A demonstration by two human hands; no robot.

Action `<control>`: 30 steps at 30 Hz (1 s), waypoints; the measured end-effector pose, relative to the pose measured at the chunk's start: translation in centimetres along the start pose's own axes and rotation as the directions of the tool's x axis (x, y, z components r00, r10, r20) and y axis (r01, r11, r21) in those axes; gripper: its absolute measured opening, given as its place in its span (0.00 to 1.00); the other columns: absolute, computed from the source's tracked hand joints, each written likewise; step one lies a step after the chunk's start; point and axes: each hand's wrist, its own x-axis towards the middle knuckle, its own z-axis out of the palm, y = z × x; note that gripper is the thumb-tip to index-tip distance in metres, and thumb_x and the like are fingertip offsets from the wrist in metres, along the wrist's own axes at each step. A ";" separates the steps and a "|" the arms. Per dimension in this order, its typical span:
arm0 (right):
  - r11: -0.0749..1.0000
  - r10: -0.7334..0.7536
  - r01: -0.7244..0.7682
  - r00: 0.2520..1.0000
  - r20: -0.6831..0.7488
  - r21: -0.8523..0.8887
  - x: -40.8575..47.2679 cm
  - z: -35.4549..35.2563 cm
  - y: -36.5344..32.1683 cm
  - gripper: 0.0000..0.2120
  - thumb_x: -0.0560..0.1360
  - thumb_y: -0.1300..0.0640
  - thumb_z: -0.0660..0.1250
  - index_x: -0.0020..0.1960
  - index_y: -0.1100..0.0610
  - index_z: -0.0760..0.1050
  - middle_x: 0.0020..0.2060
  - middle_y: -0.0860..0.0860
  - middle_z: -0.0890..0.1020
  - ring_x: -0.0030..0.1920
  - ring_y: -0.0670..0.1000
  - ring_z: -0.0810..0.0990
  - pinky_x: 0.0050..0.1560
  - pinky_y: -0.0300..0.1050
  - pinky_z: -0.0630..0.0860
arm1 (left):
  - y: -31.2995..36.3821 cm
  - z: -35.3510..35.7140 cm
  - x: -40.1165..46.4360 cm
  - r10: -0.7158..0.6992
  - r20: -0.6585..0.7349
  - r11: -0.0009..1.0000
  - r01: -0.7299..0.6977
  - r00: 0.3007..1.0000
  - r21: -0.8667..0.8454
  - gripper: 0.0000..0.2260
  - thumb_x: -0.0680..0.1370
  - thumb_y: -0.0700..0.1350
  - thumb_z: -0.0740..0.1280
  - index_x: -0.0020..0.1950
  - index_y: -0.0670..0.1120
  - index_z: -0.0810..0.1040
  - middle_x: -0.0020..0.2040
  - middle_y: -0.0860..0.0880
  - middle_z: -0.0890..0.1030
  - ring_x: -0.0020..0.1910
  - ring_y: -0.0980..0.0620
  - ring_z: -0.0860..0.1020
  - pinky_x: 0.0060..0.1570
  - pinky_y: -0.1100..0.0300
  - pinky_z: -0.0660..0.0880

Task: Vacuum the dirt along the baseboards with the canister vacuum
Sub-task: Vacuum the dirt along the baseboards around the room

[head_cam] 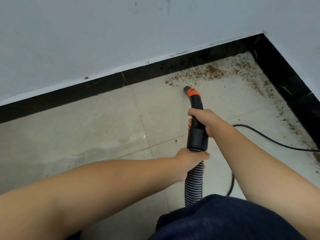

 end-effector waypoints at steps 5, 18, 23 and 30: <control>0.998 0.011 -0.008 0.999 -0.049 0.063 0.1 -3.4 -0.9 0.05 0.73 0.63 0.66 0.46 0.62 0.70 0.30 0.56 0.76 0.26 0.51 0.75 0.35 0.46 0.78 | 1.5 2.7 0.6 -0.015 0.016 0.999 0.015 1.000 0.047 0.06 0.75 0.40 0.70 0.46 0.42 0.73 0.34 0.45 0.75 0.30 0.50 0.74 0.31 0.60 0.76; 0.994 -0.004 0.010 0.998 0.061 -0.108 0.9 0.5 -0.8 0.06 0.72 0.62 0.67 0.47 0.62 0.71 0.29 0.55 0.77 0.24 0.51 0.76 0.32 0.44 0.77 | -0.3 0.9 1.3 0.028 -0.094 0.999 -0.031 0.995 -0.033 0.05 0.74 0.40 0.69 0.45 0.41 0.74 0.34 0.44 0.77 0.29 0.49 0.76 0.34 0.58 0.76; 0.996 -0.012 0.017 0.999 0.053 -0.090 1.1 2.0 -1.2 0.06 0.72 0.63 0.67 0.46 0.62 0.71 0.29 0.55 0.77 0.23 0.50 0.76 0.30 0.42 0.77 | 0.0 -0.7 1.6 0.050 -0.088 0.998 -0.053 0.995 -0.036 0.04 0.74 0.40 0.69 0.44 0.42 0.74 0.33 0.44 0.77 0.29 0.49 0.76 0.32 0.60 0.76; 1.000 -0.018 0.017 0.995 -0.096 -0.011 2.8 -1.2 -3.5 0.08 0.73 0.63 0.67 0.50 0.62 0.71 0.30 0.55 0.76 0.24 0.51 0.75 0.33 0.44 0.78 | 3.2 0.9 3.7 0.033 -0.011 0.998 -0.033 0.999 -0.044 0.05 0.73 0.39 0.70 0.44 0.41 0.74 0.32 0.45 0.76 0.29 0.48 0.75 0.38 0.56 0.76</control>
